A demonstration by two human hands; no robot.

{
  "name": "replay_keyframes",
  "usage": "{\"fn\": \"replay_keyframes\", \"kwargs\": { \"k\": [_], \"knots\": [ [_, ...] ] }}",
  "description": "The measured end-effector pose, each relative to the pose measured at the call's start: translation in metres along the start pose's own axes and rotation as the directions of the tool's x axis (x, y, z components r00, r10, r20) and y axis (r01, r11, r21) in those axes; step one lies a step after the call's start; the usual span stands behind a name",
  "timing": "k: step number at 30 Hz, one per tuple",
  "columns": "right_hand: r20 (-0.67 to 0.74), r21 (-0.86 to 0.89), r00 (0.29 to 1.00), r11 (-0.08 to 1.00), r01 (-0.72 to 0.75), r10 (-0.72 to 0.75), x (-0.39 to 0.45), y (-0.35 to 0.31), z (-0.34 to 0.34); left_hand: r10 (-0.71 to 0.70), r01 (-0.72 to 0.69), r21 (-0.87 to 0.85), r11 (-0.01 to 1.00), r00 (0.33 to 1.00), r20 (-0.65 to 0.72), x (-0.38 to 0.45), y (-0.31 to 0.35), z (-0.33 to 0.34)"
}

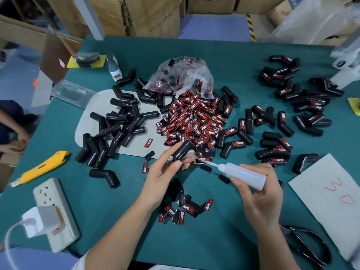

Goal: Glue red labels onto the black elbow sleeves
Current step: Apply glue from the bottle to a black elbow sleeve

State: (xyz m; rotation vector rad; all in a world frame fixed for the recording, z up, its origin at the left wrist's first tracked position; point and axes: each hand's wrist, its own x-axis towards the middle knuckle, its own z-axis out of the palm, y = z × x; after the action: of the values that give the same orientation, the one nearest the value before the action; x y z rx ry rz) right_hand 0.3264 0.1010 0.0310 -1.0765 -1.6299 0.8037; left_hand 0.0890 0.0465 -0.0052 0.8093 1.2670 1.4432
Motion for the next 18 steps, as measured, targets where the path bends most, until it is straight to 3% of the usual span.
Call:
{"fn": "replay_keyframes", "kwargs": {
  "k": [18],
  "knots": [
    [0.006, -0.062, 0.998, 0.996, 0.061, -0.06, -0.0034, 0.0039, -0.0008, -0.002, 0.003, -0.026, 1.0, 1.0, 0.014, 0.0002, 0.0008, 0.0029]
  ]
}}
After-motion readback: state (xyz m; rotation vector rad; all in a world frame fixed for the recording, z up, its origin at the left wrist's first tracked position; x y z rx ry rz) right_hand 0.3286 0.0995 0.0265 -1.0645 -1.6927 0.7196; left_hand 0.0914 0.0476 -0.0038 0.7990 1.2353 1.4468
